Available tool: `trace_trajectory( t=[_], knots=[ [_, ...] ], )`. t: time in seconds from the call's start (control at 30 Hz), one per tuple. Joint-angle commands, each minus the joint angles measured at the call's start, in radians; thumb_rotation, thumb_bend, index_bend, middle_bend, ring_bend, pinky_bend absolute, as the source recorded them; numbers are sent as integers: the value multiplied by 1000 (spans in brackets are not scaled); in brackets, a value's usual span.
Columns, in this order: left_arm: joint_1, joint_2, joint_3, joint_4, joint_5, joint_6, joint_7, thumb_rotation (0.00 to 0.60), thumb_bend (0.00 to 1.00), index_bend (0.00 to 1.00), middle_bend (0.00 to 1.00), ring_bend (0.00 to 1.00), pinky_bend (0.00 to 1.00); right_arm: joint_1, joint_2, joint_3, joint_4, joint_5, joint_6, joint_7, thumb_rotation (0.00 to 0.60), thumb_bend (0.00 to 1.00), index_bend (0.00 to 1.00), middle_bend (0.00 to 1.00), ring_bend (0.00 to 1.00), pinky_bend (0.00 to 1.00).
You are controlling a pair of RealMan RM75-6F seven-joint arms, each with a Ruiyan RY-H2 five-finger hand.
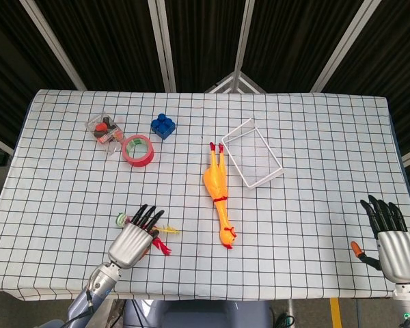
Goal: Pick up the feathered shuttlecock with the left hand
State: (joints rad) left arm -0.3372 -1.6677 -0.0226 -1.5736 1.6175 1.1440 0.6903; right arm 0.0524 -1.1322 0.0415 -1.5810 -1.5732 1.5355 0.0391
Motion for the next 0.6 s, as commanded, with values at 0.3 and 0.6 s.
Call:
trace_trajectory(
  t=[0.3,0.6],
  knots=[
    [-2,14,10,-6,-19,13,-5,600,502,538,67,0,0,0,-1,1,-4,3,-1,-6,600,339,0,0,0,0],
    [-7,21,16,-6,-22,25,-17,600,615,609,79,0,0,0,0,0,-4,3,-3,-3,600,339,0,0,0,0]
  ],
)
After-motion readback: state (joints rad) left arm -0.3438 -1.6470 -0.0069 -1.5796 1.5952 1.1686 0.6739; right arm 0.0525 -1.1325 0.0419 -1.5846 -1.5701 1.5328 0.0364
